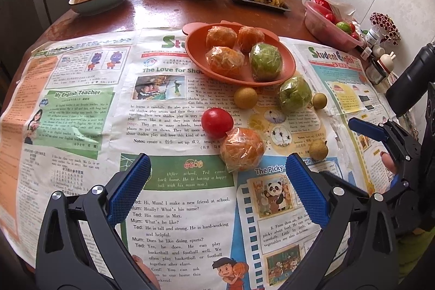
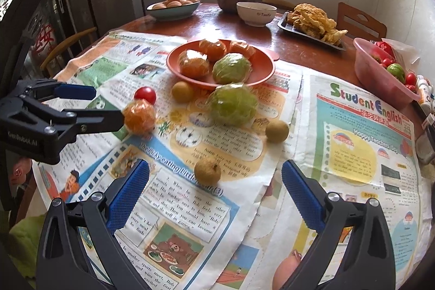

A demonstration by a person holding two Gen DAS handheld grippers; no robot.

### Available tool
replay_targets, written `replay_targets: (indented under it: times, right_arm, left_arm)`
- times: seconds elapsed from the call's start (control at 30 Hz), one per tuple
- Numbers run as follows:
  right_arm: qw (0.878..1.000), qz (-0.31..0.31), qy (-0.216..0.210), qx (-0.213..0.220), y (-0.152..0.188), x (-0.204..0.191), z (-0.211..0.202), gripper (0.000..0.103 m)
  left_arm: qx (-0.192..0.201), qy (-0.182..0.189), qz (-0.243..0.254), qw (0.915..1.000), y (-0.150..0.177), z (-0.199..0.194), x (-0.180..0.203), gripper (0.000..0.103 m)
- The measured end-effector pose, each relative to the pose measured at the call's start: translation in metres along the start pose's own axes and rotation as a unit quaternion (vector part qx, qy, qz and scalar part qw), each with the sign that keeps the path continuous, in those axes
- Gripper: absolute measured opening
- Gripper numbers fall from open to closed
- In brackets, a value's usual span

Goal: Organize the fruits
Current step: 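Move the left tool to a loose wrapped orange while the right tool approaches a brown kiwi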

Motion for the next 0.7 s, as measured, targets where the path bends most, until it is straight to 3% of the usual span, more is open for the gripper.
replay_targets:
  times: [0.07, 0.13, 0.2, 0.27, 0.53, 0.7]
  right_arm:
    - [1.000, -0.003, -0.002, -0.001, 0.003, -0.002, 0.001, 0.092]
    - [1.000, -0.004, -0.002, -0.006, 0.007, -0.002, 0.002, 0.082]
    - [1.000, -0.002, -0.003, -0.009, 0.010, -0.002, 0.005, 0.079]
    - [1.000, -0.002, -0.005, -0.013, 0.013, -0.003, 0.007, 0.066]
    - [1.000, -0.003, -0.019, -0.011, 0.014, -0.004, 0.009, 0.029]
    - [1.000, 0.000, -0.025, -0.010, 0.013, -0.003, 0.009, 0.021]
  left_arm:
    - [0.000, 0.001, -0.003, 1.0000, 0.002, 0.002, 0.001, 0.093]
    - [-0.002, 0.001, -0.003, 1.0000, 0.003, 0.004, 0.003, 0.093]
    - [-0.006, -0.002, -0.001, 1.0000, 0.005, 0.007, 0.004, 0.093]
    - [-0.007, 0.002, 0.000, 1.0000, 0.006, 0.009, 0.006, 0.092]
    - [-0.013, 0.021, 0.009, 0.9996, 0.007, 0.014, 0.018, 0.074]
    - [-0.014, 0.028, 0.015, 0.9994, 0.005, 0.016, 0.024, 0.065]
Point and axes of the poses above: each gripper's, at about its wrist camera, not at the fingertips, and z roughly the way its jaws point, x to its right, y to its underside, the point moved 8 cm from there along z, roughly the way its jaws point, and after that the axes turned 14 degrees about x, right-handed, at the moved point
